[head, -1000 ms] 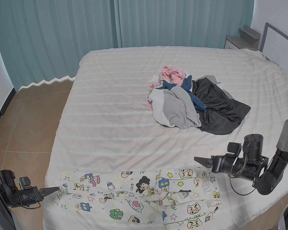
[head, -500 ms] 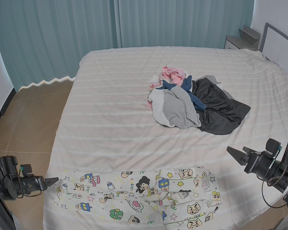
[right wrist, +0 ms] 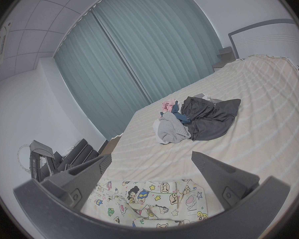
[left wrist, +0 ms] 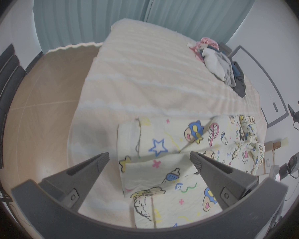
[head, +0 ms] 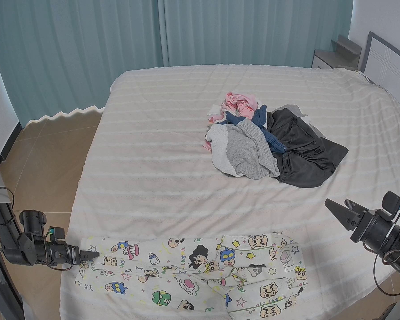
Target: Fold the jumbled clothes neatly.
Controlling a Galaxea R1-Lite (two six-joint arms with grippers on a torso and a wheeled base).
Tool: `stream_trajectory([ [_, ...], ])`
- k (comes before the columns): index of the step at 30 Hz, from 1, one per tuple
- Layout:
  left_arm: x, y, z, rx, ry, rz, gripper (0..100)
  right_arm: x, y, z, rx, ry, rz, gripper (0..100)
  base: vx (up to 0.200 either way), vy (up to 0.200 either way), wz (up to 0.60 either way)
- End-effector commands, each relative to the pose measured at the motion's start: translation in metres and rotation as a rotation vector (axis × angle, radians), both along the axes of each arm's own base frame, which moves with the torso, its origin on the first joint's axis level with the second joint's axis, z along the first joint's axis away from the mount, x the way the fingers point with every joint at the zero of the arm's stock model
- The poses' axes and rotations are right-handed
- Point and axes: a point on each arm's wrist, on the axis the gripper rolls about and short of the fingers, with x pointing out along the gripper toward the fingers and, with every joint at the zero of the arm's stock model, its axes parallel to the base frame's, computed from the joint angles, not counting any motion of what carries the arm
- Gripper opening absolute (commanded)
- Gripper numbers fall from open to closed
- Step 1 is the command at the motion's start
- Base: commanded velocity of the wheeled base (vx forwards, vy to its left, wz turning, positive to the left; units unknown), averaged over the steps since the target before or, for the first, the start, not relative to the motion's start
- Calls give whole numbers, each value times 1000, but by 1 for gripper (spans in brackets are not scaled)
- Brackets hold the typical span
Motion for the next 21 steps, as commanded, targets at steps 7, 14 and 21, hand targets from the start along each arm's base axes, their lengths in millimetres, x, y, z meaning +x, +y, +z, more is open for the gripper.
stream_trajectory([
  [7,7,7,-15,45,76,-39,100,-5,-2,-4,-4,25,1,100,0,0,0],
  [14,3,4,-22,33,107,-53,100,-4,-2,-5,-8,40,1,100,0,0,0],
  [21,-1,2,-25,22,125,-67,100,-5,-1,-5,-7,40,2,100,0,0,0],
])
